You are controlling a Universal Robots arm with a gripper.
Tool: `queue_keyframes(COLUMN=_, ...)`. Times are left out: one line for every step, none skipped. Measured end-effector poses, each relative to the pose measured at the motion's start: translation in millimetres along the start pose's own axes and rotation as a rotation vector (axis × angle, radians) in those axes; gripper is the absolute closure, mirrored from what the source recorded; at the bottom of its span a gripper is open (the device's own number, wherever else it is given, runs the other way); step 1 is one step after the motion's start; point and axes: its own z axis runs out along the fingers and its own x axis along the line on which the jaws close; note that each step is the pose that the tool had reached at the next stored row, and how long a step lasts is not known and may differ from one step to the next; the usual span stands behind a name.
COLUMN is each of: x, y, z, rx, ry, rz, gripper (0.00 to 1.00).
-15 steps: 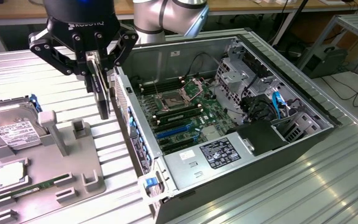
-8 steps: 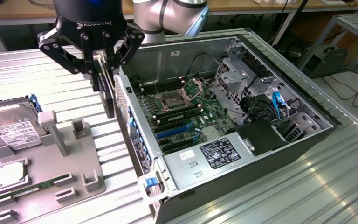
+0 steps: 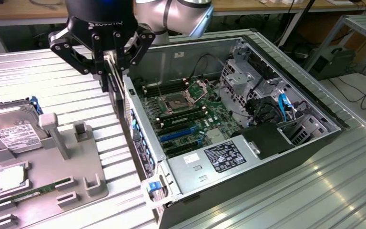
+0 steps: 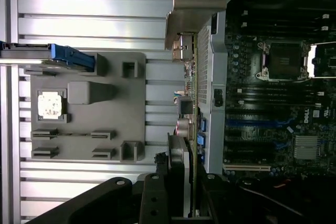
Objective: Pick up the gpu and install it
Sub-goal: 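Pick up the gpu and move the gpu toward the slot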
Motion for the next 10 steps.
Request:
queue_keyframes(x=-1.3, y=0.0, z=0.0, rx=0.0, ry=0.0, rz=0.0, gripper=0.72)
queue_keyframes(x=-2.8, y=-0.1, z=0.0, rx=0.0001, ry=0.0001, rz=0.0, gripper=0.72)
queue_keyframes(x=-4.0, y=-0.1, z=0.0, rx=0.0001, ry=0.0, rz=0.0, gripper=0.72)
queue_keyframes(x=-6.0, y=-0.2, z=0.1, rx=0.0, ry=0.0, rz=0.0, gripper=0.72)
queue_keyframes(x=-7.2, y=-0.2, z=0.1, rx=0.0001, ry=0.0001, rz=0.0, gripper=0.72)
queue_keyframes(x=-9.2, y=-0.3, z=0.1, rx=0.0001, ry=0.0001, rz=0.0, gripper=0.72)
queue_keyframes(x=-11.7, y=-0.3, z=0.3, rx=0.0, ry=0.0, rz=0.0, gripper=0.72)
queue_keyframes(x=-13.3, y=-0.4, z=0.4, rx=0.0001, ry=0.0001, rz=0.0, gripper=0.72)
queue_keyframes(x=-14.4, y=-0.4, z=0.4, rx=0.0001, ry=0.0001, rz=0.0, gripper=0.72)
queue_keyframes(x=-15.4, y=-0.4, z=0.5, rx=0.0001, ry=0.0001, rz=0.0, gripper=0.72)
